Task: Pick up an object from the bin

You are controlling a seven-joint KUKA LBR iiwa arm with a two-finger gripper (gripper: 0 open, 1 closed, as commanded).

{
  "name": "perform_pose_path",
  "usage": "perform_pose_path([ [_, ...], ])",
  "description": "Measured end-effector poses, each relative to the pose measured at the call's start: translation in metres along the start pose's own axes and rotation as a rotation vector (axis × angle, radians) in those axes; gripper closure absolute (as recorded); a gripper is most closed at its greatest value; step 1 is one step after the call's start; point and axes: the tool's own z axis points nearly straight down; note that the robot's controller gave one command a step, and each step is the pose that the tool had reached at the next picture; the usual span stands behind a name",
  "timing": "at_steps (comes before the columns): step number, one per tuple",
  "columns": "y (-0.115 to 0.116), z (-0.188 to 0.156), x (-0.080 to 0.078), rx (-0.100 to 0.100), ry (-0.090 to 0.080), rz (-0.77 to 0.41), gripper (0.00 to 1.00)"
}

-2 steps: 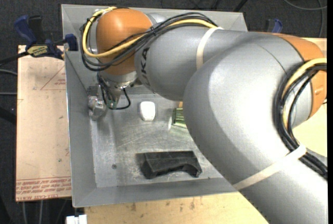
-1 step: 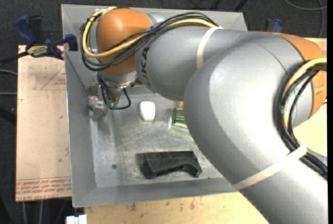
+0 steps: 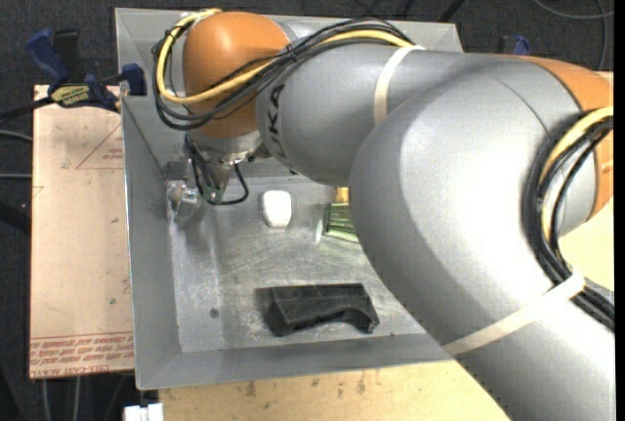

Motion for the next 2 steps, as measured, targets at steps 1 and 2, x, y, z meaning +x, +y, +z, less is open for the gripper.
perform_pose_path([
  [1,-0.001,-0.022,0.000,0.002,0.002,0.001,1.00],
  [2,0.001,-0.039,-0.001,-0.004,-0.006,0.001,1.00],
])
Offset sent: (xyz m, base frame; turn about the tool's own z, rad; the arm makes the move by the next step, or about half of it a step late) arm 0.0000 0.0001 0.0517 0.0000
